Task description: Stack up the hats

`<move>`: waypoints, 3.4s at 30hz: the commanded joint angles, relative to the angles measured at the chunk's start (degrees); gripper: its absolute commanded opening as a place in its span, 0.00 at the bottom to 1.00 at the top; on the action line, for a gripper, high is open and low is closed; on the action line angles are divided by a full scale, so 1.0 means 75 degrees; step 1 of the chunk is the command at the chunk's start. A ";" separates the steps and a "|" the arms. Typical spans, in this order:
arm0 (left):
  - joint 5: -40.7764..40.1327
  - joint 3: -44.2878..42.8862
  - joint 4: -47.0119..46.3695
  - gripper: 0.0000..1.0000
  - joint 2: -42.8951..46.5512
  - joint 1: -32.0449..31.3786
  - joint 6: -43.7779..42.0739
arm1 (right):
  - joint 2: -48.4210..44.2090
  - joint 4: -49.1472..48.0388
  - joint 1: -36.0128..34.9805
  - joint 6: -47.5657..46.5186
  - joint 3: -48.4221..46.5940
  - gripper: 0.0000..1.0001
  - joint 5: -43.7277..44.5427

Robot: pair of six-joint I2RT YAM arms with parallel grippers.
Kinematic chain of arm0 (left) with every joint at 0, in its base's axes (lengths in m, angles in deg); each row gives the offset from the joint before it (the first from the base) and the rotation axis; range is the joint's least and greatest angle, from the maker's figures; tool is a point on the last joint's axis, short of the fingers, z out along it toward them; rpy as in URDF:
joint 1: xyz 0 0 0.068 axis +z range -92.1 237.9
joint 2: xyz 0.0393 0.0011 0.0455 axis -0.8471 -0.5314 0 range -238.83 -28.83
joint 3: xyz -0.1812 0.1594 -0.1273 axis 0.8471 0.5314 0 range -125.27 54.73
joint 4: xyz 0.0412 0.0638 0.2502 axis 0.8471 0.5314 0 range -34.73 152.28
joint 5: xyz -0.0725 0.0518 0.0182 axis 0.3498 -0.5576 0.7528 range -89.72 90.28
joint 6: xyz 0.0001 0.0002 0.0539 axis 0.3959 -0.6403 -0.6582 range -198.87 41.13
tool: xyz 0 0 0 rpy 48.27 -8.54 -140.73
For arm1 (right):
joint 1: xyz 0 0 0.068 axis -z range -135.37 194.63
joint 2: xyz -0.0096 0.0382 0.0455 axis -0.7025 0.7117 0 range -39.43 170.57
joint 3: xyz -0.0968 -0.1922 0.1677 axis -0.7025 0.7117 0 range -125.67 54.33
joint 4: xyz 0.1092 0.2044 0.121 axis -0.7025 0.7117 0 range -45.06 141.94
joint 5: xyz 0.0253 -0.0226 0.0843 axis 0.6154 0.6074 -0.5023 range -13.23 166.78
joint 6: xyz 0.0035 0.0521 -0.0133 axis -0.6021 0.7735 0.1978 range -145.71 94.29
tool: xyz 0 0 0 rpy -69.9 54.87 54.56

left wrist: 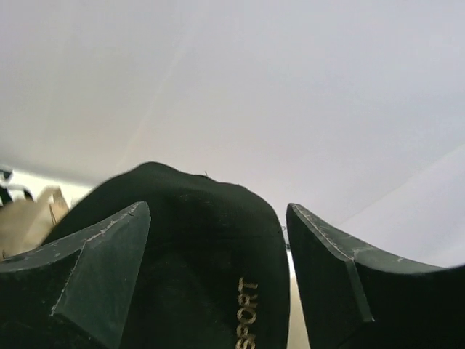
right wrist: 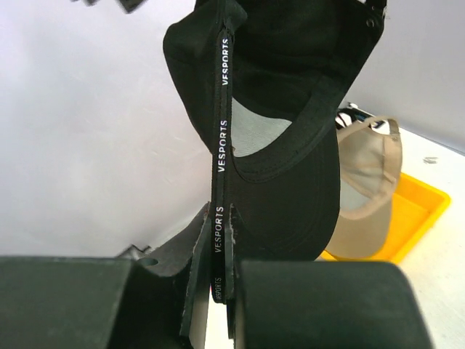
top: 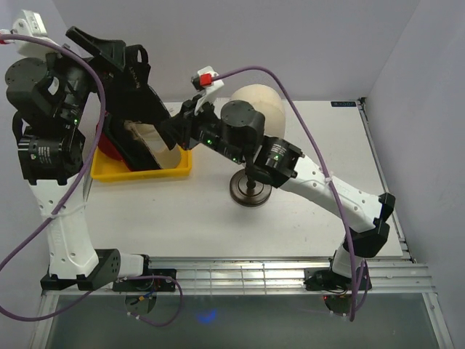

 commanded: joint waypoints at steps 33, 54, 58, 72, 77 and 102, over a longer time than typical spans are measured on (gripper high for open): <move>0.1052 0.1804 -0.2883 0.92 0.0560 0.0033 0.0145 | -0.6379 -0.7123 0.3479 0.6691 0.8725 0.08 -0.1011; 0.1018 0.2846 -0.2754 0.92 0.0911 0.0033 -0.0171 | -0.7259 -0.8530 0.5132 1.0149 1.1598 0.08 -0.1970; 0.0983 0.3092 -0.2754 0.92 0.0982 0.0033 -0.0218 | -0.7235 -0.8495 0.5378 1.0407 1.1704 0.08 -0.2404; 0.3055 0.6114 -0.3631 0.58 0.1602 0.0033 0.0484 | -0.7259 -0.8272 0.5823 1.0863 1.2419 0.08 -0.3224; 0.3724 0.7837 -0.4148 0.31 0.1790 -0.0235 0.0801 | -0.7423 -0.8003 0.6011 1.0946 1.2642 0.08 -0.3307; 0.0093 1.2151 -1.1201 0.73 -0.0456 -0.5544 0.1822 | -0.7411 -0.7698 0.6082 1.0794 1.2618 0.08 -0.3319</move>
